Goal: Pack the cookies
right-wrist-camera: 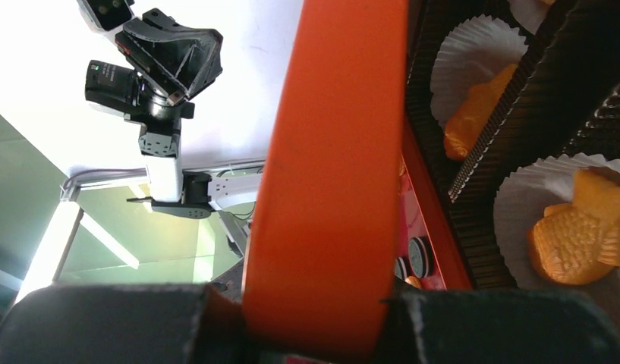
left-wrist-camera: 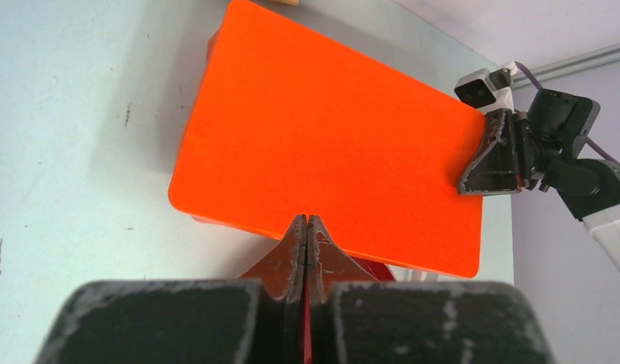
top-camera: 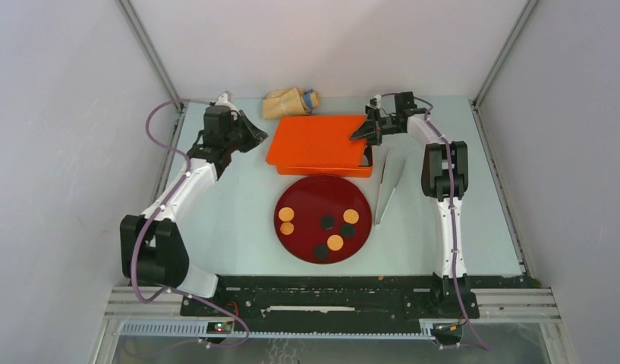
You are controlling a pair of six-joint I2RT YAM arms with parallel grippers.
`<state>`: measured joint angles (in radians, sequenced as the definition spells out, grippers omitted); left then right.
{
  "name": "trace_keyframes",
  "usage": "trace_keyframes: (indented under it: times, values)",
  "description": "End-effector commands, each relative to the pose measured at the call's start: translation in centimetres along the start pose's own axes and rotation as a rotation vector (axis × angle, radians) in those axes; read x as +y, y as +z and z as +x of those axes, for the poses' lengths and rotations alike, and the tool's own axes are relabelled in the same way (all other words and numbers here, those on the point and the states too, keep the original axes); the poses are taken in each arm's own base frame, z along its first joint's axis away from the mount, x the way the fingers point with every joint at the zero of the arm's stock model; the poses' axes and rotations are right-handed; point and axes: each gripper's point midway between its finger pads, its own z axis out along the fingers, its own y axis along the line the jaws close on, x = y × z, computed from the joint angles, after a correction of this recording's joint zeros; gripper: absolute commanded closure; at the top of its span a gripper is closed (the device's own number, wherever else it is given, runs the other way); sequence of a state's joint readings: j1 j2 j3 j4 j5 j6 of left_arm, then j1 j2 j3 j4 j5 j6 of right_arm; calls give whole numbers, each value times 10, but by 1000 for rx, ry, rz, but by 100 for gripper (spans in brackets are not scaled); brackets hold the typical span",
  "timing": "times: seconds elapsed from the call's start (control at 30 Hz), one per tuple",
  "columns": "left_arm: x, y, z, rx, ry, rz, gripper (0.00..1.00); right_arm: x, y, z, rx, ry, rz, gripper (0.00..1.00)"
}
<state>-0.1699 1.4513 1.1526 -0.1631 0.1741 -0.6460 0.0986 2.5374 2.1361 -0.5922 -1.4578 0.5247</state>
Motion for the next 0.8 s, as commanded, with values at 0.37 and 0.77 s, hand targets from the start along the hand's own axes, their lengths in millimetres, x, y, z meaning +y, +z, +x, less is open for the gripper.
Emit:
trace_keyframes:
  times: [0.37,0.77]
  values:
    - [-14,40,37,62,80,23,100,-21,-38,-3,-60,37,16,81]
    - [-35,107,101,179,116,74,100,-19,-45,-10,-89,27,43,74]
